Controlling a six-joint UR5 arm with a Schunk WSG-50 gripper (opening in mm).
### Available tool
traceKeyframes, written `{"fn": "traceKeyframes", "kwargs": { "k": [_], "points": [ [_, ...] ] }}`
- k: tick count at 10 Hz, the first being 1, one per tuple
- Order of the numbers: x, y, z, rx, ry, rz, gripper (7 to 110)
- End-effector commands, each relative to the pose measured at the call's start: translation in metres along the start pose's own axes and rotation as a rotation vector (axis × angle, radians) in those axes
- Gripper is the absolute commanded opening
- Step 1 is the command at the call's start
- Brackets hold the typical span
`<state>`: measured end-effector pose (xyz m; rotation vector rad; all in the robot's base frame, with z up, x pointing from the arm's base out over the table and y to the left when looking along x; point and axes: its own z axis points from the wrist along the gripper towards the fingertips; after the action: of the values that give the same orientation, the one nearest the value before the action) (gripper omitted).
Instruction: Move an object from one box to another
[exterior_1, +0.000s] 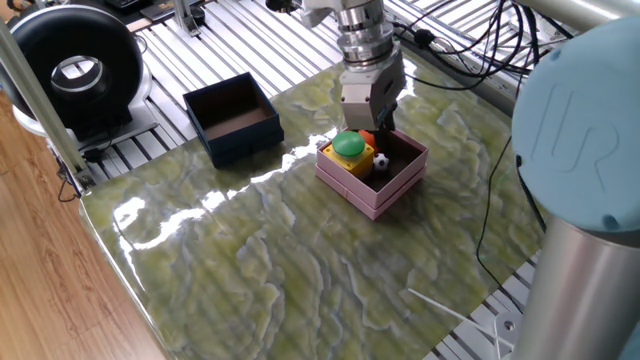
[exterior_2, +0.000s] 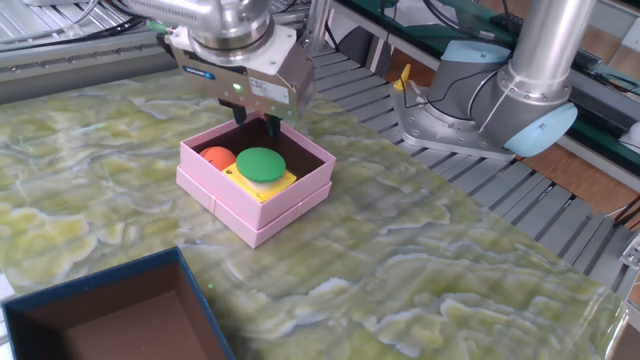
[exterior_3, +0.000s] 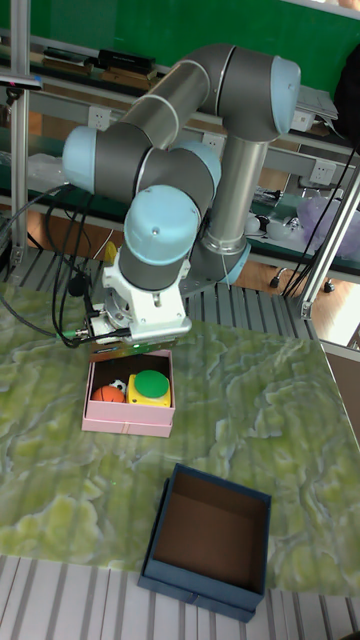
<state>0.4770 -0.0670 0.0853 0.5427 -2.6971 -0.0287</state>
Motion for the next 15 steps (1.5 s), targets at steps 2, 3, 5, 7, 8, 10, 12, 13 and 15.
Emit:
{"fn": "traceKeyframes", "kwargs": {
  "k": [2,3,5,7,8,10,12,13,15],
  "points": [
    [-0.029,0.0,-0.031,0.007,-0.144,0.023,44],
    [-0.049,-0.003,-0.049,0.004,-0.245,0.038,44],
    [-0.087,-0.024,-0.087,0.047,-0.426,0.074,44],
    [-0.107,-0.022,-0.119,0.016,-0.534,0.201,22],
    [-0.116,-0.01,-0.13,-0.039,-0.565,0.237,22],
    [-0.131,-0.026,-0.166,0.006,-0.635,0.285,22],
    [-0.124,-0.029,-0.172,-0.006,-0.617,0.331,22],
    [-0.127,-0.037,-0.168,-0.004,-0.625,0.319,7],
    [-0.132,-0.046,-0.167,0.002,-0.652,0.317,7]
  ]
}}
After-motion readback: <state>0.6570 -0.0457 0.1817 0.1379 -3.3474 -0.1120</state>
